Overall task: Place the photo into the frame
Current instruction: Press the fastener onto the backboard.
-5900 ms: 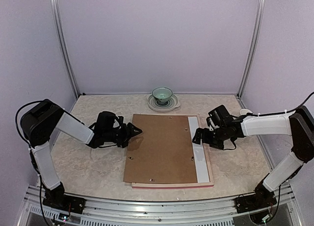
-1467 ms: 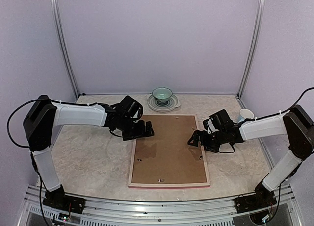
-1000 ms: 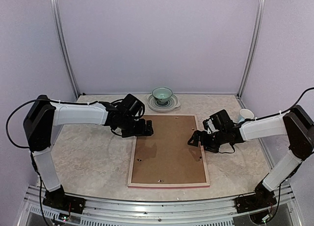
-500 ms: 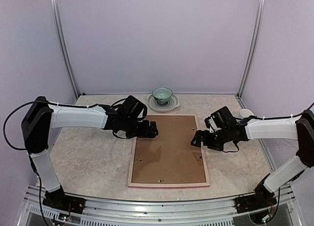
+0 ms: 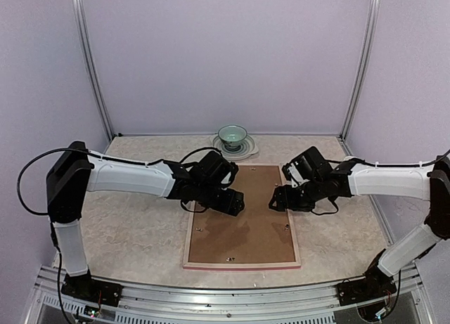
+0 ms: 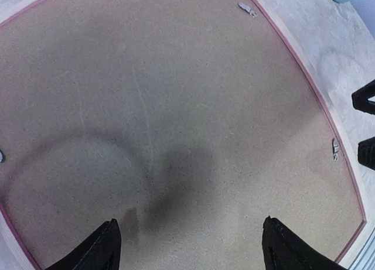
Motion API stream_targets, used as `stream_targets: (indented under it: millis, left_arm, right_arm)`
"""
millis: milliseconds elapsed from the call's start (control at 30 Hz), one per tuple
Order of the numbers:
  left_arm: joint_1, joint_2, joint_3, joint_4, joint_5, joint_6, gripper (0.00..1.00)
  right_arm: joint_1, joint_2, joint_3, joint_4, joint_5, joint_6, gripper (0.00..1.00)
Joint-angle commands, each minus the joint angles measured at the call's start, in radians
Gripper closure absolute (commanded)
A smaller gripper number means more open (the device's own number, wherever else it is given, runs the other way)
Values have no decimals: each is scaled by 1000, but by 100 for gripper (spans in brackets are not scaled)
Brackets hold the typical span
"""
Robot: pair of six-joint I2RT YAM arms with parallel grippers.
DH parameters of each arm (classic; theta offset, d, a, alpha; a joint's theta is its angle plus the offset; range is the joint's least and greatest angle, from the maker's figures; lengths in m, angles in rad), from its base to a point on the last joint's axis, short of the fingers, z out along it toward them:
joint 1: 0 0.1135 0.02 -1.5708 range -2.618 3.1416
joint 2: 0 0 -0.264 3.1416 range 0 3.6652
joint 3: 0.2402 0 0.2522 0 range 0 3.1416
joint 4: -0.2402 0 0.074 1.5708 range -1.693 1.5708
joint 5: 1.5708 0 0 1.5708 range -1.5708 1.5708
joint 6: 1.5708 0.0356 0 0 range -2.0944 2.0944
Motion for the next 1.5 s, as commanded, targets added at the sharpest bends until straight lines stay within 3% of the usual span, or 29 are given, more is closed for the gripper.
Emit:
stream_targets:
  millis: [0,367,1133,1467]
  left_arm:
    - [-13,42,6,-7,-23,39,21]
    - [-29,38,-47,25,3,32,24]
    - [-46,154,-31,7,23,10,23]
    - [-43,147,-33,2,10,12,23]
  right_arm:
    - [10,66,16,3,4,-15,28]
    - [11,233,144,30,7,-44,39]
    - [104,208,115,-235,93,-60,44]
    - [107,189,82,-253,88,-52,43]
